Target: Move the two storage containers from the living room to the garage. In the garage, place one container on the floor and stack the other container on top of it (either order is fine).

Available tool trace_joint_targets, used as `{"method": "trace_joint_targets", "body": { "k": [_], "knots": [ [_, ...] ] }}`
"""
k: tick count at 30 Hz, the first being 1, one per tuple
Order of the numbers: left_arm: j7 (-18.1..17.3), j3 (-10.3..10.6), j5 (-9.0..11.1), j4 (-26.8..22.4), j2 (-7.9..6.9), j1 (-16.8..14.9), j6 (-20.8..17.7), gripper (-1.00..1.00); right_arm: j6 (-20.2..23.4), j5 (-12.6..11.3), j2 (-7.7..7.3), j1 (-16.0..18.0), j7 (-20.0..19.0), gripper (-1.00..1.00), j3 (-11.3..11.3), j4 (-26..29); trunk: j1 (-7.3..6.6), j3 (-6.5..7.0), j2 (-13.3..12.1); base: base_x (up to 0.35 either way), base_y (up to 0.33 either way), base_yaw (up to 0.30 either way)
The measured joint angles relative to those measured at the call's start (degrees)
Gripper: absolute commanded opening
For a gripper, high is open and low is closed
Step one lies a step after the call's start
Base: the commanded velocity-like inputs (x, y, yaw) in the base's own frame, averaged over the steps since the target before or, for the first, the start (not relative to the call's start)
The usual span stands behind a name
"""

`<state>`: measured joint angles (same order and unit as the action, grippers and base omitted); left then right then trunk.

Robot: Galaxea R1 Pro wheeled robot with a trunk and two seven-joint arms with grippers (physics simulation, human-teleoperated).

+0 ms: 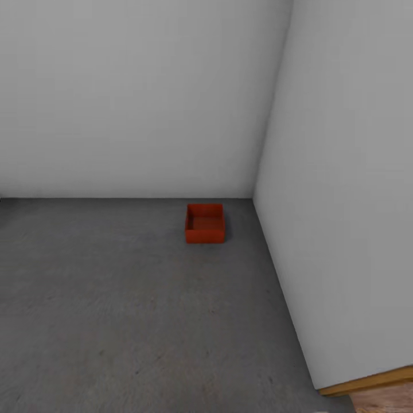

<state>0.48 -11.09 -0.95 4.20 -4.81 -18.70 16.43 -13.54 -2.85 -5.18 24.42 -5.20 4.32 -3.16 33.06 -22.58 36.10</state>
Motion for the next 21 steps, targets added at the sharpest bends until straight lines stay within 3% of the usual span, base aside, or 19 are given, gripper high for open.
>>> {"method": "trace_joint_targets", "body": {
  "k": [4, 21],
  "knots": [
    [0.0, 0.0, 0.0, 0.0, 0.0, 0.0, 0.0, 1.0, 0.05, 0.0, 0.0, 0.0, -0.11, 1.0, 0.0, 0.0, -0.89, 0.72, -1.61, -0.248, 0.0, 0.0],
    [0.0, 0.0, 0.0, 0.0, 0.09, 0.0, 0.0, 1.0, 0.0, 0.0, 0.0, -0.04, -0.13, 1.0, 0.0, -0.61, -4.66, 5.16, -8.44, -0.002, 0.0, 0.0]
  ]
}}
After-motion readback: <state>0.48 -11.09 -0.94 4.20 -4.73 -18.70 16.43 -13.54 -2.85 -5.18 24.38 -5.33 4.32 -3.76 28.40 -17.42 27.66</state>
